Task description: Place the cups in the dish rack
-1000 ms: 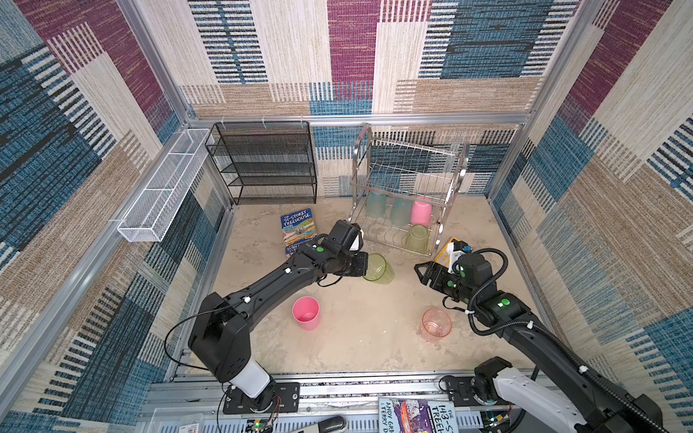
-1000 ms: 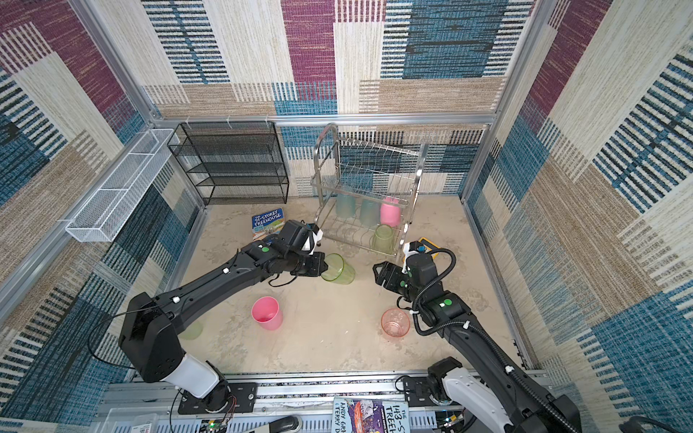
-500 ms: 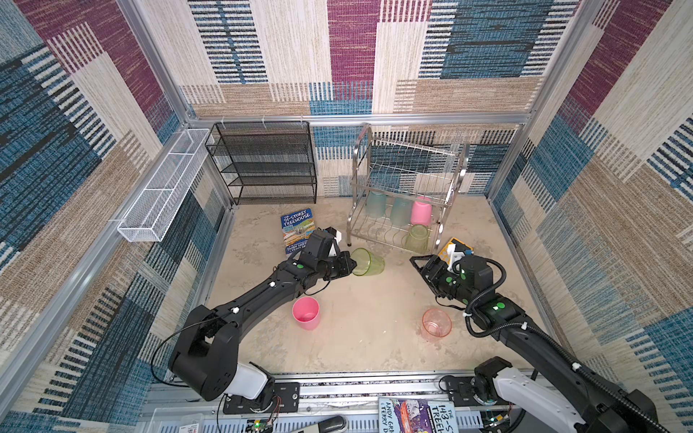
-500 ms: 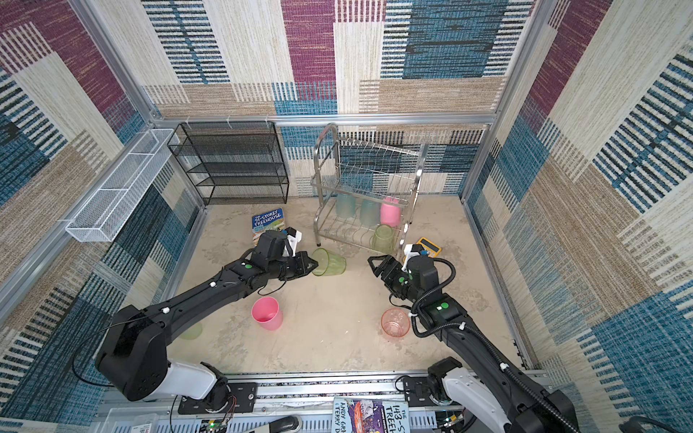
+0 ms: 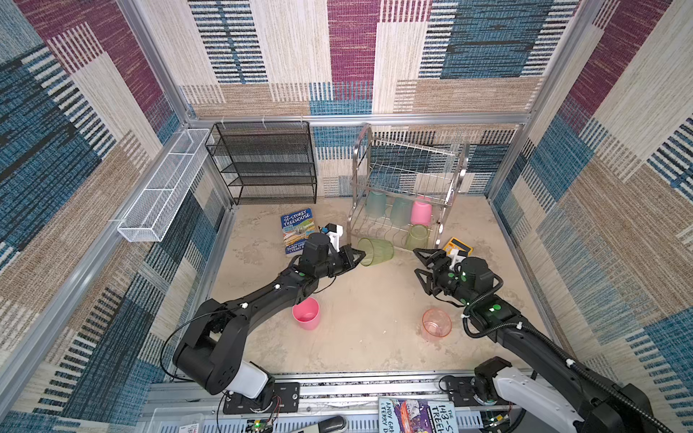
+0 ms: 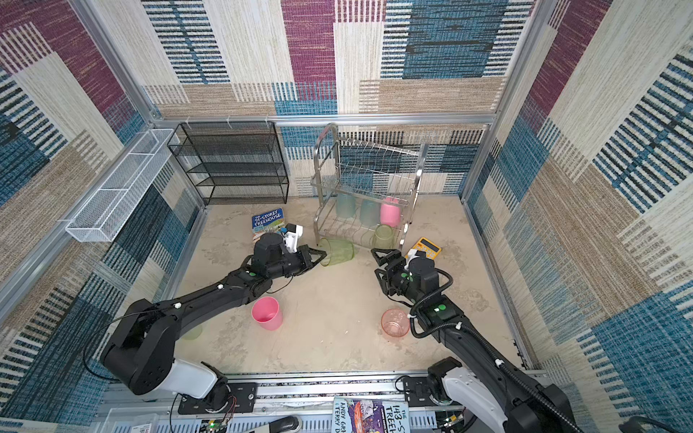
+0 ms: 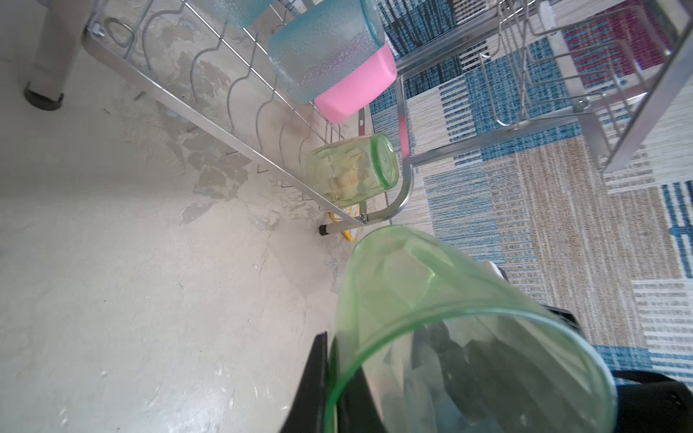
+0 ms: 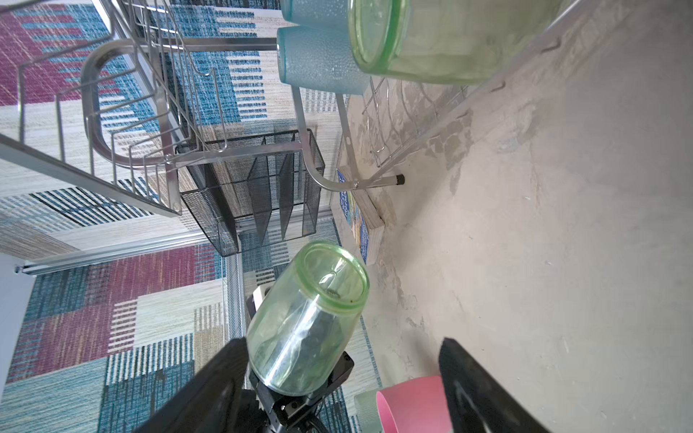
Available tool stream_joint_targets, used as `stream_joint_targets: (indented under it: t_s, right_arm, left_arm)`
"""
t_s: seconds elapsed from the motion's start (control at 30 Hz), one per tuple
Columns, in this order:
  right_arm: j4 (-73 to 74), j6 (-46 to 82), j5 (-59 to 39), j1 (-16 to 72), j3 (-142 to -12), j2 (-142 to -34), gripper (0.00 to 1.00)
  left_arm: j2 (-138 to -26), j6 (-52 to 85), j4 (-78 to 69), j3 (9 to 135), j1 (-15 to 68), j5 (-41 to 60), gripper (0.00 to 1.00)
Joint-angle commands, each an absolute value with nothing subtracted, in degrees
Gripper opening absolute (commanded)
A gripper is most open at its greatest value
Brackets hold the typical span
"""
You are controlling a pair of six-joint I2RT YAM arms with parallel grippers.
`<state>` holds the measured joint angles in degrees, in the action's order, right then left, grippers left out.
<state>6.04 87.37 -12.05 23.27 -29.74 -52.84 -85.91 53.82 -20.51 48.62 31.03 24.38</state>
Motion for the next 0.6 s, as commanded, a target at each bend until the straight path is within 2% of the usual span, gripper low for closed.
stream_joint_targets:
  t_s: [0.0,0.57]
  right_arm:
    - [9.62,91.65,-9.79,23.77,-31.24,-53.57,0.83]
    - [14.25,94.21,-5.73,26.3,-37.57,-63.51,0.88]
  left_arm:
    - [-86.36,56.35,-28.92,48.41,31.11,26.42,0.03]
    - [-91.13,64.6,-42.46,47.65,33.74,27.88,0.03]
